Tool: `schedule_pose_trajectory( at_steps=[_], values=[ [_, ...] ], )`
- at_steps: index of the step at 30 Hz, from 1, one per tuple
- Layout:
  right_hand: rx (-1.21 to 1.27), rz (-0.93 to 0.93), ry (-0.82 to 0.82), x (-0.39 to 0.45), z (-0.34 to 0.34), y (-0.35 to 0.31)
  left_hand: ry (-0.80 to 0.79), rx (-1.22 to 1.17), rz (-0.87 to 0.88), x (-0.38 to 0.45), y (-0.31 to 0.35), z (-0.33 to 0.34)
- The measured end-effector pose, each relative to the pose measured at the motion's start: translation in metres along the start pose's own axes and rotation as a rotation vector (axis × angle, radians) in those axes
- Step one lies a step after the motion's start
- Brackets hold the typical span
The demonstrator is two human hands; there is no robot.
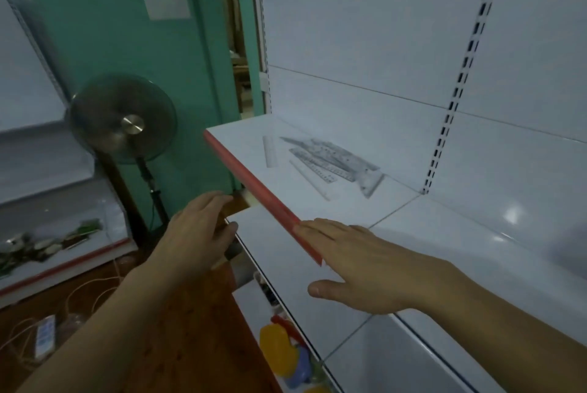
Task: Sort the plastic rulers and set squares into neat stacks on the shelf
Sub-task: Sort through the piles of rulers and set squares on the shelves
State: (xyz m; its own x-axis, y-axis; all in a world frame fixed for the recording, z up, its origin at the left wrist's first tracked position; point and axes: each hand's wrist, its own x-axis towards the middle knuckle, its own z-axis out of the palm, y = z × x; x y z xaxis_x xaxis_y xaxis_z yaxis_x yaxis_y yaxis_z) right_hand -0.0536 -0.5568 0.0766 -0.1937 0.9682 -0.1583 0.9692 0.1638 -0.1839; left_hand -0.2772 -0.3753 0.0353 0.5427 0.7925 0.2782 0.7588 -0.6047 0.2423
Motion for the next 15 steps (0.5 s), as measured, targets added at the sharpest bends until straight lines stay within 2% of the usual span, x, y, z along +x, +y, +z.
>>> schedule_pose_trajectory(
  at_steps=[11, 15],
  values=[
    [0.05, 0.146, 0.027, 0.106, -0.029, 0.115, -0.097, -0.064, 0.105, 0.172, -0.006, 0.049],
    [0.098, 0.259, 0.038, 0.118, -0.03, 0.145, -0.148, -0.099, 0.276, 0.24, -0.007, 0.079]
  ],
)
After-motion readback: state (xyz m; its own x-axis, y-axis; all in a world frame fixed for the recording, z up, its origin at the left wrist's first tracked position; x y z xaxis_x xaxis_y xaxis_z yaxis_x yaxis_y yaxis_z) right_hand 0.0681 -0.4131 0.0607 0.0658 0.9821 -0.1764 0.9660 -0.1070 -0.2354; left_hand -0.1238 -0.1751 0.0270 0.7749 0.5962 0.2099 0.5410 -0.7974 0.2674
